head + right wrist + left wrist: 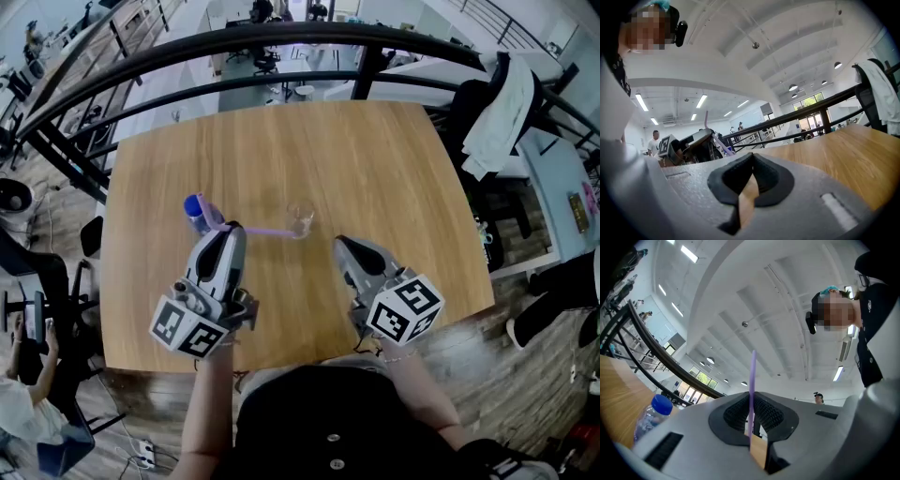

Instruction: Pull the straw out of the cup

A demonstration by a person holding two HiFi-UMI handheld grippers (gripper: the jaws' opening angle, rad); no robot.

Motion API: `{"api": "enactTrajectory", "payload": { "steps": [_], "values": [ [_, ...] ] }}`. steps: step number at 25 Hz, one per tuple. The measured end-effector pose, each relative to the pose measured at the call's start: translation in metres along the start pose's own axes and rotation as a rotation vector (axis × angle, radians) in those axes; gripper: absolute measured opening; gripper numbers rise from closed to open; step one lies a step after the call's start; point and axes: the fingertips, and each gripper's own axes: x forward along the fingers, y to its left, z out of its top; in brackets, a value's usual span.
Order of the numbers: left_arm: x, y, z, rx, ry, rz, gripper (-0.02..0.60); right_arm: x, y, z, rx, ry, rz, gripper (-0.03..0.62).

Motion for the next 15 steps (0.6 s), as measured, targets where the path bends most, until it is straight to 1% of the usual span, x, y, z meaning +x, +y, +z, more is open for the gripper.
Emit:
{"api": "enactTrajectory", "payload": {
  "steps": [6,15],
  "values": [
    [-0.018,0.005,-0.015,-0.043,0.019,0.033,0.04,0.002,0.006,-0.004,0.003,0.011,0.01,-0.002],
    [-0.032,0.011,-0.041,-0.081,0.091,0.05,0.041,0.007,0.019,-0.015,-0.007,0.046,0.058,-0.002]
  ]
}}
